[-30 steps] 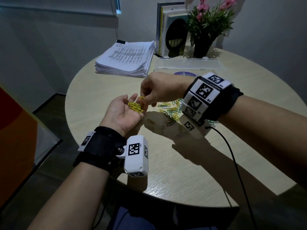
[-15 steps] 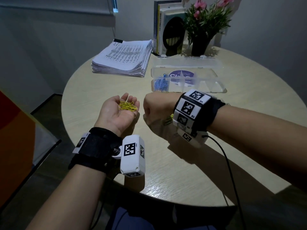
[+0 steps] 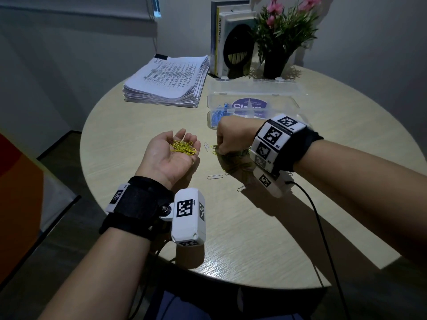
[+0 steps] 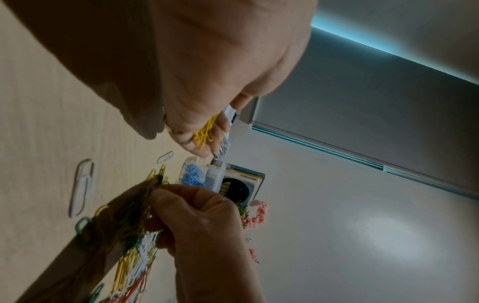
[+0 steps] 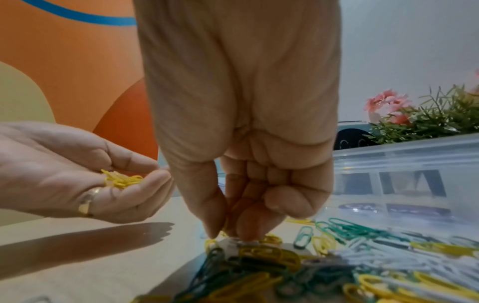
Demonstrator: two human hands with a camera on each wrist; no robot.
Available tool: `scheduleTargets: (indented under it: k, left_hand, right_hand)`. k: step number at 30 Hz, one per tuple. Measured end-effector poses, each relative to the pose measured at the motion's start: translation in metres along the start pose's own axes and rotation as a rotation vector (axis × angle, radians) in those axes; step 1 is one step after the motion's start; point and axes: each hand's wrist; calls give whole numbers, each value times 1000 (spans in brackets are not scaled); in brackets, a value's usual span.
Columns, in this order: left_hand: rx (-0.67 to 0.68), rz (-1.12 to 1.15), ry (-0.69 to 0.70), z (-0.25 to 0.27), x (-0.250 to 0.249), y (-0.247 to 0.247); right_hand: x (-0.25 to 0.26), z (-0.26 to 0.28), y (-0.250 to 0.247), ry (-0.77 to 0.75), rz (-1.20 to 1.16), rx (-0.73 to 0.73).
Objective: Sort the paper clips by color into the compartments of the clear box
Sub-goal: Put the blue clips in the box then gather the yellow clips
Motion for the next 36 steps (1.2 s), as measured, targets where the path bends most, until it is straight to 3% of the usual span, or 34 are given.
scheduleTargets:
  k: [13, 17, 20, 29, 33, 36]
  left_hand:
    - [-4, -41, -4, -8, 5, 6]
    - [-2, -109, -7, -9, 9, 8]
    - [34, -90, -44, -7, 16, 12]
    - [67, 15, -87, -5, 26, 17]
    - [26, 7, -79, -6, 28, 15]
    - [5, -15, -57, -6, 27, 14]
  right_hand:
    - [5, -6, 9, 25, -43, 9]
    - [1, -2, -12, -1, -256, -118]
    - [5, 1, -25, -59, -414, -124]
    - [7, 6, -30, -166, -358, -22]
    - [-1, 11, -34, -113, -337, -53]
    - [-10, 19, -34, -92, -174, -42]
Point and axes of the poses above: each hand's wrist, its own z-axis away from the middle knuckle, its own y-axis out of the palm, x = y × z, and after that the axes turned 1 degree about -x, right-handed
